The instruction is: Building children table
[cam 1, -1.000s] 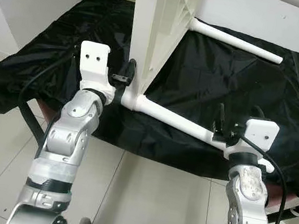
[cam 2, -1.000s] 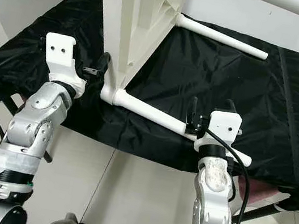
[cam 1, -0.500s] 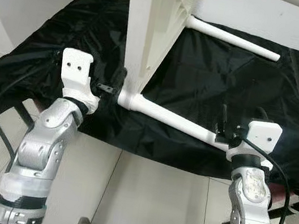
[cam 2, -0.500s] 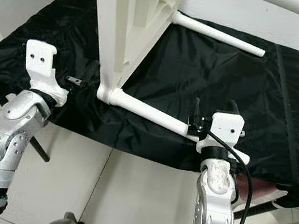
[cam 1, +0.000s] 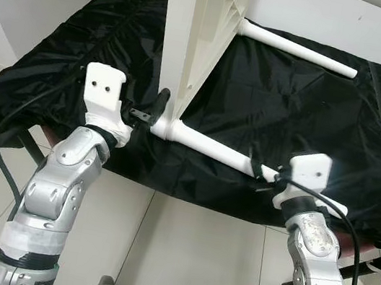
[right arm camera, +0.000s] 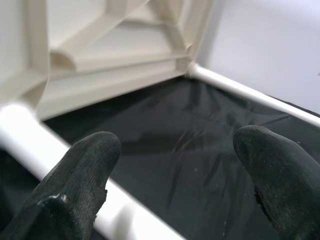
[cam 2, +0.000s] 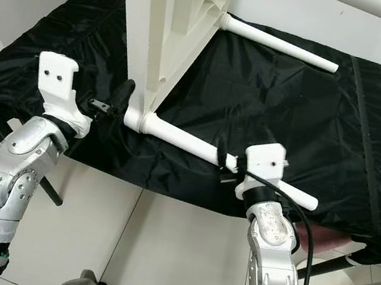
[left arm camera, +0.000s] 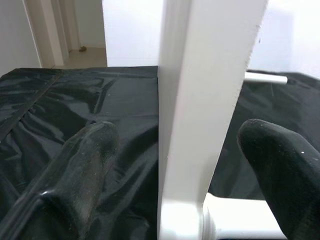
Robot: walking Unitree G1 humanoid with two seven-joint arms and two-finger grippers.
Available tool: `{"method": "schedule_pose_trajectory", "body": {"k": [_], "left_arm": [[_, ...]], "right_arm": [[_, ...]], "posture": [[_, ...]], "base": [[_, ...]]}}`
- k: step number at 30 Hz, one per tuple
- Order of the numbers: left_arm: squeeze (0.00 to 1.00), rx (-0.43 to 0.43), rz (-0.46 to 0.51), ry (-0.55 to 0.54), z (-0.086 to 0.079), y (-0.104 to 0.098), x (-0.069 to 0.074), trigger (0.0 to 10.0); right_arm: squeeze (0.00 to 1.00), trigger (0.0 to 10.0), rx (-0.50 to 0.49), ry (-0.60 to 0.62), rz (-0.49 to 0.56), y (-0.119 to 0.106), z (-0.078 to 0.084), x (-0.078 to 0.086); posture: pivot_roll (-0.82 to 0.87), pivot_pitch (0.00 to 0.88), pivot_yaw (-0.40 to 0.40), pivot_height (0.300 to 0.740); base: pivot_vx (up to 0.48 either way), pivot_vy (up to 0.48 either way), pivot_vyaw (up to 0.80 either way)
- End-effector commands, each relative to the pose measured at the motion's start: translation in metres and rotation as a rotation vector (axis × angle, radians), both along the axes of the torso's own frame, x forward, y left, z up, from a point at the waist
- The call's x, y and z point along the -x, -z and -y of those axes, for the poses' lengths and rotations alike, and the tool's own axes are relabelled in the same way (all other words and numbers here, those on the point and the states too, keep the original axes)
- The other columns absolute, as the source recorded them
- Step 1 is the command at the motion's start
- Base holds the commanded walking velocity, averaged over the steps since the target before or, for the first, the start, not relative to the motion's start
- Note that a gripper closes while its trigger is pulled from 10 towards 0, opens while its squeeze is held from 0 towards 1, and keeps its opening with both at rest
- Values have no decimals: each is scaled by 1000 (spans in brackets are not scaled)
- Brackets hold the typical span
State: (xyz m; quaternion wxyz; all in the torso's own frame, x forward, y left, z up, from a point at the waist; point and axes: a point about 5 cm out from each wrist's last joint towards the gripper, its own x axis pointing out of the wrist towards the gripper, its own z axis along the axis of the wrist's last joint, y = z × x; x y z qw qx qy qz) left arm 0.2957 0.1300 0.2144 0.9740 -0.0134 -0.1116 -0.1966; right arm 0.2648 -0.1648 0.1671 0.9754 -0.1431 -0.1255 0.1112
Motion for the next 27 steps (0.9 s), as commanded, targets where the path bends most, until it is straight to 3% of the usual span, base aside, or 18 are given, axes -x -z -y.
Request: {"method": "schedule_pose_trajectory", "body": {"k": [1,4,6,21,27], "left_arm": [[0,-41,-13,49,3,4,0,10000],[0,-44,-14,49,4,3,-2,10000],[0,-58,-7,54,8,2,-6,10000],[0,-90,5,43,42,-5,-28,10000],[0,-104,-6,21,44,-3,-33,10000]], "right_arm": [[0,10000,10,-25,-62,10,1,1],[0,10000,14,-89,-91,12,-2,3],[0,10000,27,-212,-155,18,-4,11],[0,10000,51,-226,-154,15,-1,4],[0,10000,46,-234,-152,14,-2,4]], "posture": [[-77,57,0,740],[-82,52,2,740],[-86,41,4,740],[-88,19,2,740],[-91,20,6,740]], "base": [[0,0,0],[0,0,0],[0,0,0],[0,0,0],[0,0,0]]}}
